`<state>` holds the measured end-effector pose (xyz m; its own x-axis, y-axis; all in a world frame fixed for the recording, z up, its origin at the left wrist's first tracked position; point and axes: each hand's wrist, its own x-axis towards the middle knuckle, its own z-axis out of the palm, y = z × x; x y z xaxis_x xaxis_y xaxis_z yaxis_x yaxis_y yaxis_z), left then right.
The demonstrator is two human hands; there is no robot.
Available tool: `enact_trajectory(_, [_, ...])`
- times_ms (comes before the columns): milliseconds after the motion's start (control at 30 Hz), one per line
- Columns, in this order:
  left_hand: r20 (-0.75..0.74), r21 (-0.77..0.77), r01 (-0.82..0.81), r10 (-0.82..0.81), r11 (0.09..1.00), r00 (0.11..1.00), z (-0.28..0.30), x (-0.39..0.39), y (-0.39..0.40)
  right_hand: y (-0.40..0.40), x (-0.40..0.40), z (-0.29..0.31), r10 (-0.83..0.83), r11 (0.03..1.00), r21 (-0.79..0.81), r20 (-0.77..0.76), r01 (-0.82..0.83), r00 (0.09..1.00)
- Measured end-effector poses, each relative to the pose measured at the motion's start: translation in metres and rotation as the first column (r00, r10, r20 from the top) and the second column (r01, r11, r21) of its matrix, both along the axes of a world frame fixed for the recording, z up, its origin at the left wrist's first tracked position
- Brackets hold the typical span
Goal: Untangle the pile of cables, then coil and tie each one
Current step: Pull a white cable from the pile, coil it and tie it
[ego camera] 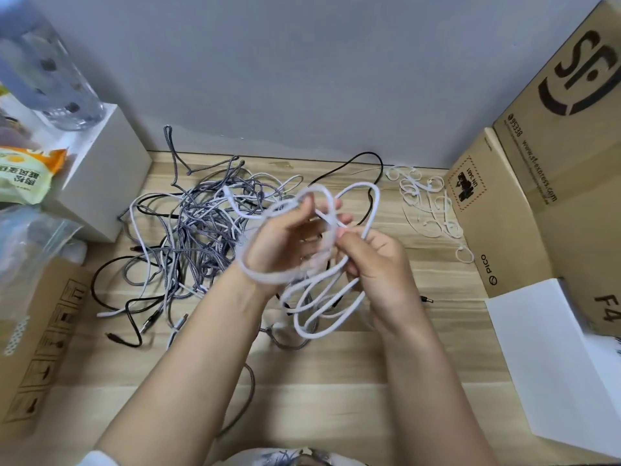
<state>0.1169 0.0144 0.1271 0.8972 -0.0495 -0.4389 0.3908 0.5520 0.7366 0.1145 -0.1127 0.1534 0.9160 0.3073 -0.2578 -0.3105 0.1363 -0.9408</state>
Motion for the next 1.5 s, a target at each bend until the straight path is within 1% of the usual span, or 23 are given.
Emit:
enact_trajectory(67, [-0.063,-0.147,-0.129,0.121,0.981,0.991,-0.006,0.005,0.023,-0.012,0.003,0.003,-0.073,0.996,-0.039,0.03,0.075,0.997])
enact_trajectory(100, [-0.118,-0.195,-0.237,0.218,0.952,0.969,-0.012,0.008,0.037,-0.019,0.004,0.005,-0.115,0.991,-0.068,0.058,0.119,0.992])
enact_trajectory(133, [-0.174,-0.205,-0.323,0.29,0.924,0.941,-0.013,0.01,0.049,-0.026,0.006,0.004,-0.151,0.983,-0.092,0.08,0.158,0.985])
enact_trajectory(167, [-0.217,-0.21,-0.369,0.325,0.905,0.92,-0.015,0.011,0.056,-0.031,0.008,0.003,-0.172,0.976,-0.118,0.095,0.182,0.981])
enact_trajectory(233, [-0.266,-0.195,-0.41,0.354,0.891,0.897,-0.021,0.011,0.063,-0.037,0.01,0.004,-0.189,0.968,-0.145,0.103,0.203,0.977])
enact_trajectory(367, [-0.316,-0.219,-0.437,0.361,0.872,0.877,-0.025,0.011,0.059,-0.036,0.01,0.006,-0.222,0.97,-0.084,0.062,0.227,0.973])
enact_trajectory(400, [-0.306,-0.237,-0.426,0.349,0.873,0.886,-0.023,0.01,0.054,-0.035,0.011,0.004,-0.233,0.969,-0.075,0.051,0.236,0.971])
enact_trajectory(467, [-0.268,-0.291,-0.347,0.272,0.892,0.924,-0.016,0.008,0.04,-0.032,0.013,0.001,-0.231,0.967,-0.097,0.037,0.234,0.972])
enact_trajectory(533, [-0.214,-0.339,-0.243,0.177,0.909,0.961,-0.008,0.006,0.023,-0.024,0.012,-0.002,-0.176,0.972,-0.156,0.029,0.179,0.984])
enact_trajectory(567, [-0.186,-0.344,-0.194,0.135,0.919,0.973,-0.005,0.005,0.013,-0.019,0.01,-0.004,-0.15,0.976,-0.159,0.017,0.151,0.988])
enact_trajectory(667, [-0.107,-0.26,-0.088,0.062,0.962,0.992,-0.005,0.001,-0.012,-0.005,0.004,-0.009,-0.125,0.992,-0.03,-0.022,0.124,0.992])
enact_trajectory(733, [-0.046,-0.204,-0.039,0.031,0.978,0.998,-0.01,-0.003,-0.023,0.0,0.001,-0.012,-0.098,0.995,0.003,0.02,0.098,0.995])
enact_trajectory(833, [0.026,-0.202,0.015,-0.01,0.979,1.0,-0.011,-0.008,-0.028,0.003,0.0,-0.014,-0.16,0.986,0.053,0.032,0.158,0.987])
enact_trajectory(900, [0.028,-0.19,0.029,-0.024,0.981,0.999,-0.013,-0.009,-0.028,0.004,-0.001,-0.015,-0.207,0.977,0.063,0.03,0.205,0.978])
enact_trajectory(1033, [-0.03,-0.237,0.041,-0.05,0.971,0.998,-0.02,-0.008,-0.028,0.003,0.0,-0.021,-0.29,0.956,0.047,0.005,0.29,0.957])
enact_trajectory(1100, [-0.06,-0.23,0.036,-0.051,0.973,0.997,-0.02,-0.007,-0.029,0.002,-0.001,-0.024,-0.3,0.953,0.046,0.009,0.299,0.954])
enact_trajectory(1167, [-0.1,-0.259,-0.024,-0.002,0.965,0.995,-0.018,-0.005,-0.025,0.0,0.001,-0.023,-0.352,0.935,0.072,0.047,0.348,0.935])
enact_trajectory(1233, [-0.194,-0.364,-0.153,0.086,0.919,0.977,-0.019,-0.001,-0.011,-0.011,0.009,-0.019,-0.45,0.893,0.09,0.123,0.441,0.885])
enact_trajectory(1267, [-0.242,-0.395,-0.234,0.145,0.888,0.959,-0.025,0.002,0.001,-0.019,0.013,-0.015,-0.498,0.866,0.12,0.129,0.485,0.858])
enact_trajectory(1367, [-0.356,-0.404,-0.438,0.303,0.803,0.884,-0.039,0.003,0.032,-0.047,0.026,-0.005,-0.607,0.787,0.206,0.086,0.582,0.79])
enact_trajectory(1433, [-0.394,-0.434,-0.524,0.369,0.733,0.842,-0.048,0.002,0.046,-0.059,0.03,-0.004,-0.608,0.79,0.166,0.095,0.59,0.788])
enact_trajectory(1467, [-0.389,-0.434,-0.533,0.383,0.727,0.838,-0.05,0.001,0.05,-0.061,0.031,-0.006,-0.577,0.816,0.116,0.094,0.567,0.811])
enact_trajectory(1500, [-0.354,-0.433,-0.5,0.369,0.75,0.859,-0.048,0.0,0.05,-0.06,0.031,-0.008,-0.529,0.849,0.056,0.087,0.526,0.844])
